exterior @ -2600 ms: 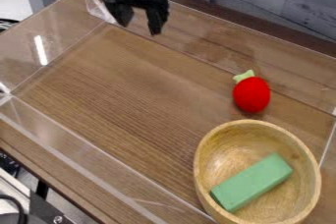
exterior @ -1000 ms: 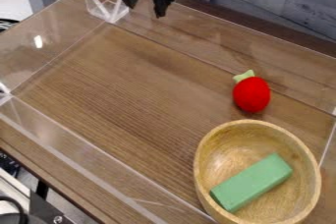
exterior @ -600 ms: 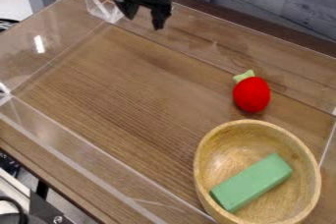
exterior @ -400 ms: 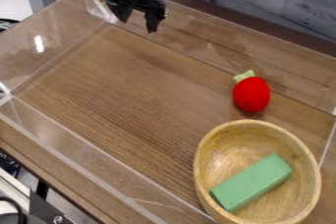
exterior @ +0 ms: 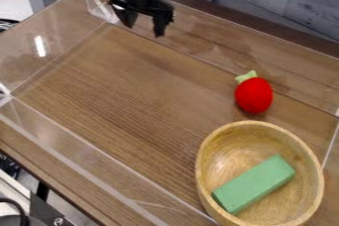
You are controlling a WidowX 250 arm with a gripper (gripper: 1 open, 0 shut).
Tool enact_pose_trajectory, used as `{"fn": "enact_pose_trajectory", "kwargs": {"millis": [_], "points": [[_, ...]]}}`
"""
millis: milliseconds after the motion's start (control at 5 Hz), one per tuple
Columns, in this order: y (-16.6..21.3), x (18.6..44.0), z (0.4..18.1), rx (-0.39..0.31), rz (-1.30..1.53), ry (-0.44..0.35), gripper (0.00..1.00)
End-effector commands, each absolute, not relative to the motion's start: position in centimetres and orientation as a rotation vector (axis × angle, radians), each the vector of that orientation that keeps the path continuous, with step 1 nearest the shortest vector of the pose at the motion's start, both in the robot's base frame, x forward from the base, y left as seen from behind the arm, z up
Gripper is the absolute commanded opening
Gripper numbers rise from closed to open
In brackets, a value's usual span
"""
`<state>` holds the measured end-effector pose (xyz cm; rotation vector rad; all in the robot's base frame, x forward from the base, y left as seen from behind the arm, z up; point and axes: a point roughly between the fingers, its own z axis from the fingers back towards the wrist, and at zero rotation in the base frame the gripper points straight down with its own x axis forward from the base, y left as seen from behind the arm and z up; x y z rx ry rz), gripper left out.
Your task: Move the red fruit to the right
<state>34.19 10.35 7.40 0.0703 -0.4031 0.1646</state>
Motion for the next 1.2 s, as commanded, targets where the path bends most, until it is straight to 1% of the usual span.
{"fn": "enact_pose_trajectory", "kwargs": {"millis": [0, 200, 400, 600, 800, 1000], "points": [[9.2, 34.6, 8.2, 0.059, 0.185, -0.405, 1.0], [6.9, 34.2, 7.6, 0.036, 0.179, -0.381, 0.0], [3.6, 33.9, 7.8, 0.014, 0.166, -0.374, 1.0], [1.2, 33.0, 8.0, -0.01, 0.205, -0.364, 1.0], [-0.6, 32.1, 7.9, -0.024, 0.224, -0.353, 1.0], [-2.4, 33.6, 8.7, -0.041, 0.234, -0.344, 1.0]]}}
